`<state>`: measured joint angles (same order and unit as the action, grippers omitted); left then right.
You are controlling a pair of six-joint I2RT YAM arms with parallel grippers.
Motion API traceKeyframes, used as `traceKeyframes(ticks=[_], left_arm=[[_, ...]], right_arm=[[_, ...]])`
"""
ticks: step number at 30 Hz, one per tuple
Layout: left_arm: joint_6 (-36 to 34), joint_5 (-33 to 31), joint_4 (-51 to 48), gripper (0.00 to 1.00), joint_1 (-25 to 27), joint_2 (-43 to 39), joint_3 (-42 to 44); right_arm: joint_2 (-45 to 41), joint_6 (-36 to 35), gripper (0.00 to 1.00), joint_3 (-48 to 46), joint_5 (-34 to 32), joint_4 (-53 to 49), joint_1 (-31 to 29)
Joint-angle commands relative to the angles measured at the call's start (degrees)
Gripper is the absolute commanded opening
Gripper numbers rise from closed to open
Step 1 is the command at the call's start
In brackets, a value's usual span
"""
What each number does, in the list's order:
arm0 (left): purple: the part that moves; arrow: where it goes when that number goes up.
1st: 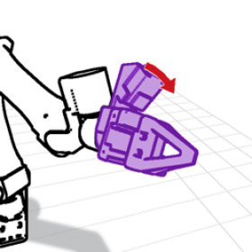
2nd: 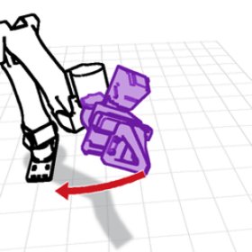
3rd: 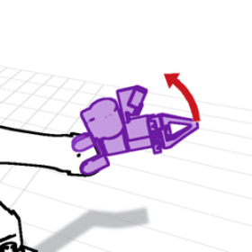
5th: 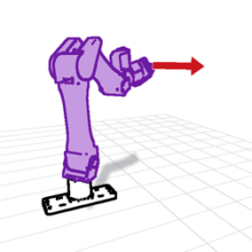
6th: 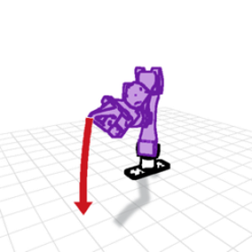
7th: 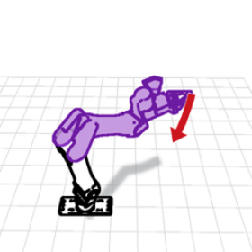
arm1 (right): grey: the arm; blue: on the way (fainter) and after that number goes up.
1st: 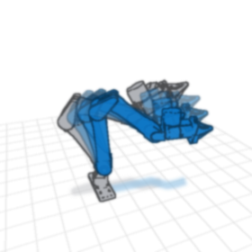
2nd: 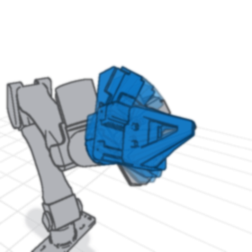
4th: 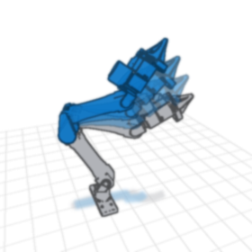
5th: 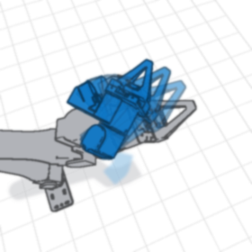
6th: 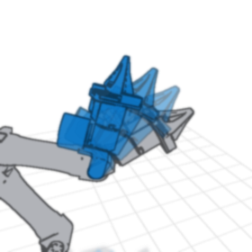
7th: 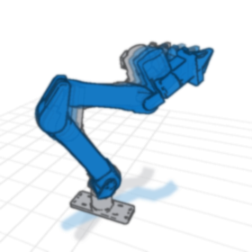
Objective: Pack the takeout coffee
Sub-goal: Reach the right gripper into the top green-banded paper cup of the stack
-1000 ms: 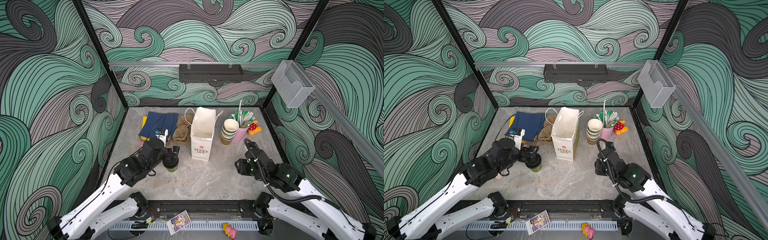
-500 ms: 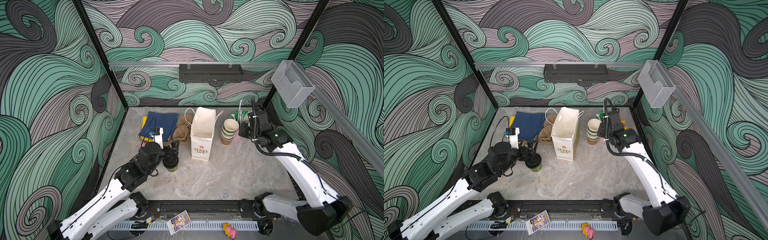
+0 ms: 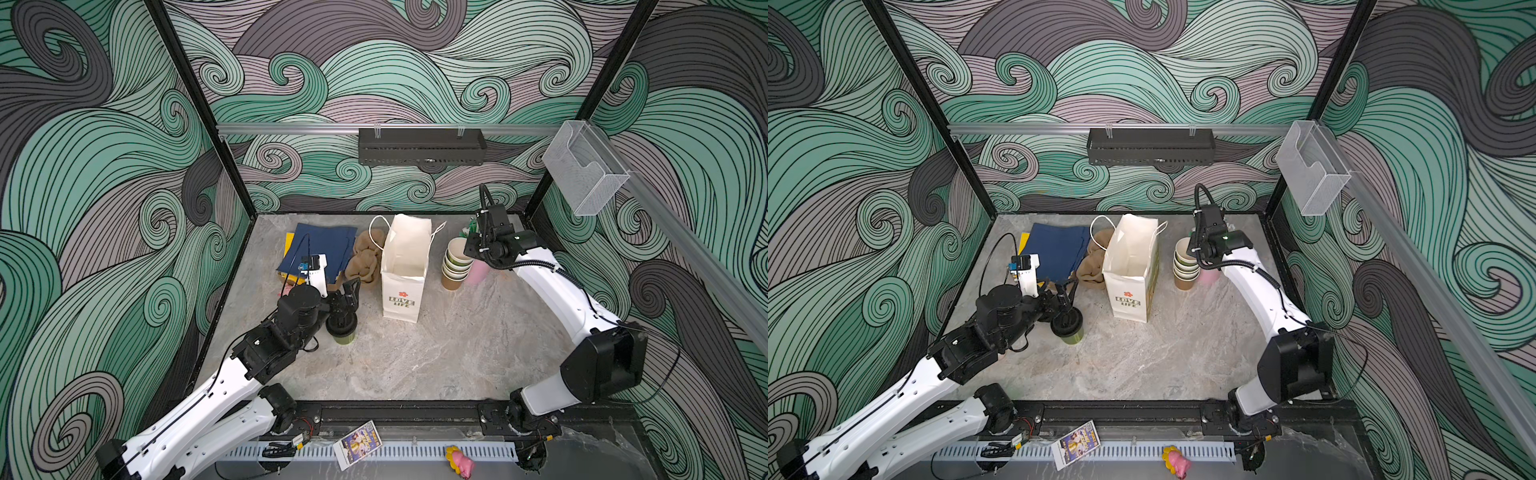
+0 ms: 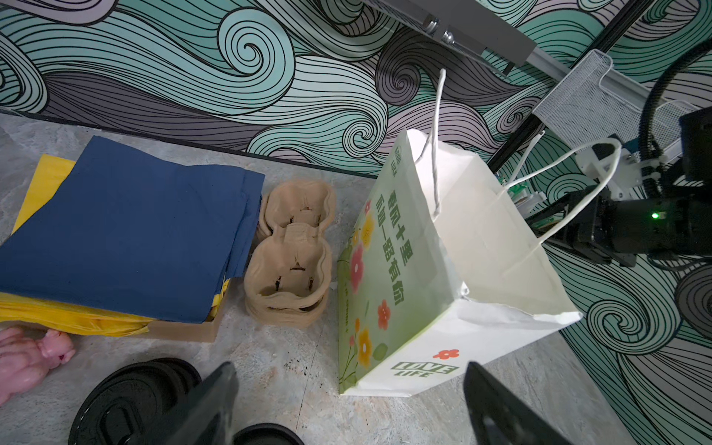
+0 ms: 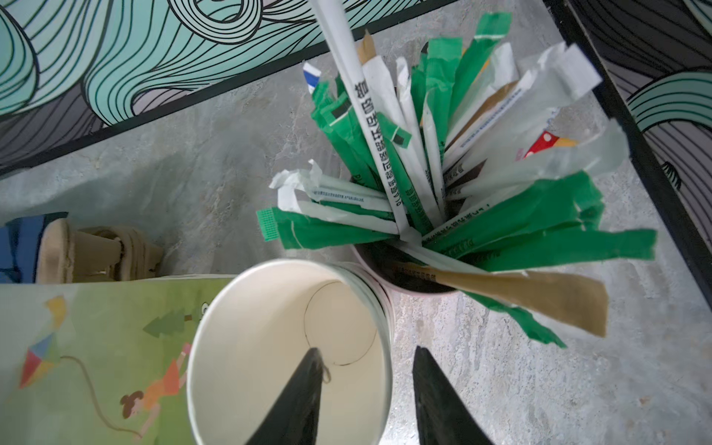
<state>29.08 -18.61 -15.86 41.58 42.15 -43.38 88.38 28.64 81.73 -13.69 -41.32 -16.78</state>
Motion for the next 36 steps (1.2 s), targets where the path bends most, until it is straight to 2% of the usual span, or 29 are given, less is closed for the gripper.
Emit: traceKeyframes(ticks=[1, 11, 24, 33, 36], left_arm=[[-0.6, 0.3, 0.1, 0.93, -0.5, -0.8, -1.5], [-0.5, 0.0, -0.1, 0.93, -0.5, -1.4, -1.2], [-1.0, -0.1, -0.5, 0.93, -0.5, -1.5, -1.7], [-1.1, -0.4, -0.7, 0.93, -0.5, -1.5, -1.9], [-1.2, -0.4, -0.7, 0.93, -0.5, -1.5, -1.9]], right_arm=[[1.1, -0.2, 0.34, 1.7, -2.4, -1.0, 0.2], [2.5, -1.1, 0.21, 2.3, -3.2, -2.5, 0.2], [3.2, -1.2, 0.13, 2.3, -2.9, -2.9, 0.3], [1.8, -1.0, 0.01, 2.4, -2.3, -2.8, 0.2], [1.0, -0.9, 0.0, 2.6, -1.9, -2.8, 0.2]])
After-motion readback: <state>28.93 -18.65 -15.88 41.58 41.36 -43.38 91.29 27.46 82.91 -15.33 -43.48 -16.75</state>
